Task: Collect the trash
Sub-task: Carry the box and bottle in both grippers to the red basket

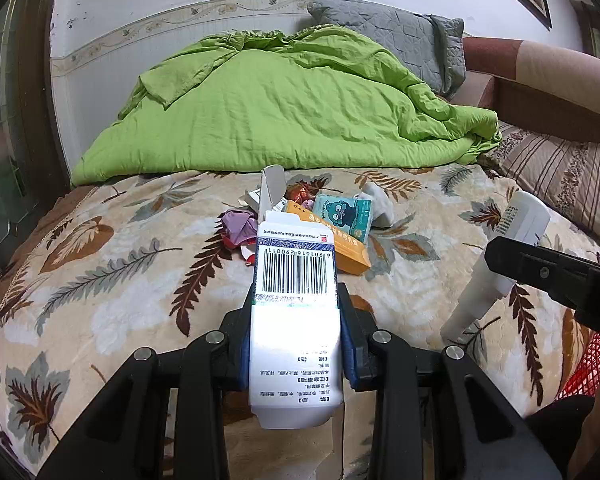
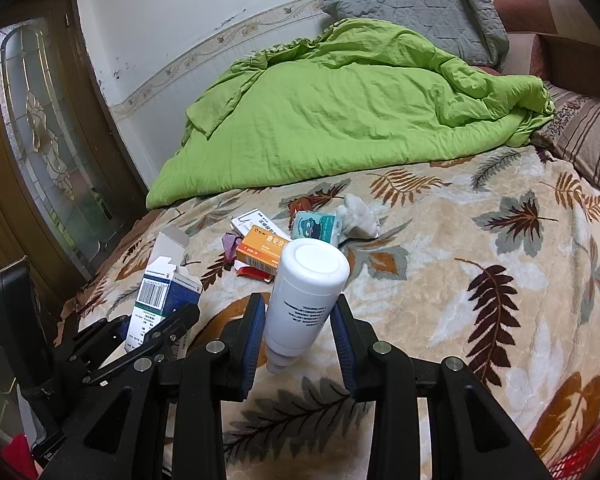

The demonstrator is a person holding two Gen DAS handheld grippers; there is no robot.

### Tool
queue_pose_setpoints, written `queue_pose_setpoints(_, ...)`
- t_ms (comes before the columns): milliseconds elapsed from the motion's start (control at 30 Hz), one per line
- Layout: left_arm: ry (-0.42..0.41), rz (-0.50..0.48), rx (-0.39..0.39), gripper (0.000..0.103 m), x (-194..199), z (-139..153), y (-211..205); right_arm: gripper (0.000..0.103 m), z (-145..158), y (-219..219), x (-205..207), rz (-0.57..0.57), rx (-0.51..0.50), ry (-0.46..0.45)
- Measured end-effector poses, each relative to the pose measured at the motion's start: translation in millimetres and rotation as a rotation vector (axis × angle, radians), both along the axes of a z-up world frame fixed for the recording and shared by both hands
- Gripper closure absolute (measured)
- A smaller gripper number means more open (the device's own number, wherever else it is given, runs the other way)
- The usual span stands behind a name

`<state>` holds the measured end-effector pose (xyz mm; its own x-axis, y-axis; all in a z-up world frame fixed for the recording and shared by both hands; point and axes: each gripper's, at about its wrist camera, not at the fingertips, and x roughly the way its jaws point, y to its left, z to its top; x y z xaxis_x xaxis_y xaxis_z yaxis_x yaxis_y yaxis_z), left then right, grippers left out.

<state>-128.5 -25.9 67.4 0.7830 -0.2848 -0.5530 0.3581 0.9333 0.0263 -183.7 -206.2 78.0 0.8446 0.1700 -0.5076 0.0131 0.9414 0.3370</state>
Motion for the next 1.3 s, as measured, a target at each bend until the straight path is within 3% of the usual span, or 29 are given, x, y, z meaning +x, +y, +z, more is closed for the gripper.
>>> queue_pose_setpoints(400, -0.005, -0.020, 0.001, 0.071, 0, -1, -6, 0.067, 0, -7, -5, -0.023, 0.033, -0.005)
queue_pose_setpoints(767, 0.004, -0.187, -0.102, 0.071, -18, 12, -18, 0.067, 12, -50, -46, -0.091, 0.091, 0.003)
queue_pose_setpoints(1100, 0.018, -0.487, -0.123, 0.071, -72, 37, -101, 0.067, 22, -135, -142, -0.279, 0.065, 0.039)
queue_pose_setpoints(1300, 0.116, -0.740, -0.135, 0.071, -121, 43, -174, 0.067, 13, -200, -225, -0.486, 0.072, 0.102)
